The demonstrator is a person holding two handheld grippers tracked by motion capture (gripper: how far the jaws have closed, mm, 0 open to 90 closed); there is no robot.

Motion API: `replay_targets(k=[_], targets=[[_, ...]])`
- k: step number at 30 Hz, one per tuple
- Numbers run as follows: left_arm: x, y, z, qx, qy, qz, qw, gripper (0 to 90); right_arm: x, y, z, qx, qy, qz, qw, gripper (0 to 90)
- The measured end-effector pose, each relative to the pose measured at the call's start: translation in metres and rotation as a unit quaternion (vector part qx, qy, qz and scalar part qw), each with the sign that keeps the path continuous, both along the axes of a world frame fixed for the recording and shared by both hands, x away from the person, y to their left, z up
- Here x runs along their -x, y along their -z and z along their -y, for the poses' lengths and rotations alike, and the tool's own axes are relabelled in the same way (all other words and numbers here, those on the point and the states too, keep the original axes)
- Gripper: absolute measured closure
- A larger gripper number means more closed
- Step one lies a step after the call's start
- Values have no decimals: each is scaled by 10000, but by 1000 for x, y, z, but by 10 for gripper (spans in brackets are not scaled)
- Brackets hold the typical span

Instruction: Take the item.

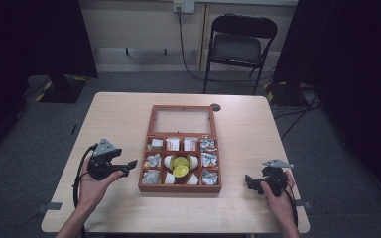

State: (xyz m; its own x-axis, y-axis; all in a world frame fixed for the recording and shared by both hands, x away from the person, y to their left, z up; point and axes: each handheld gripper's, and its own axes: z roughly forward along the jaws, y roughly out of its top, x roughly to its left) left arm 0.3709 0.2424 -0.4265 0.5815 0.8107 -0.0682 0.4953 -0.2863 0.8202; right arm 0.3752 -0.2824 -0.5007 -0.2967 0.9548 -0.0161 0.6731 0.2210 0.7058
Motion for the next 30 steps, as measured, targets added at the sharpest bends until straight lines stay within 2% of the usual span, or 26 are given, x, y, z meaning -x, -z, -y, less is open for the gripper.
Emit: replay_targets(k=[2, 3, 5, 10, 12, 15, 30], targets=[[0, -1, 3, 28, 52, 18, 10000, 244, 0, 0, 0, -2, 1, 3, 10000, 0], [-2, -2, 7, 35, 161, -64, 9998, 239, 0, 0, 0, 1, 0, -1, 10000, 0], [-2, -3, 9, 52, 188, -66, 9998, 238, 0, 0, 0, -1, 0, -1, 10000, 0], [-4, -11, 23, 137, 364, 24, 9992, 239, 0, 0, 0, -2, 2, 0, 10000, 0], [-5, -11, 29, 234, 462, -47, 9986, 239, 0, 0, 0, -2, 2, 4, 10000, 0], [-5, -12, 42, 184, 652, -36, 9977, 241, 0, 0, 0, -2, 3, 0, 10000, 0], [-13, -13, 72, 201, 997, -143, 9947, 250, 0, 0, 0, 0, -6, 4, 10000, 0]])
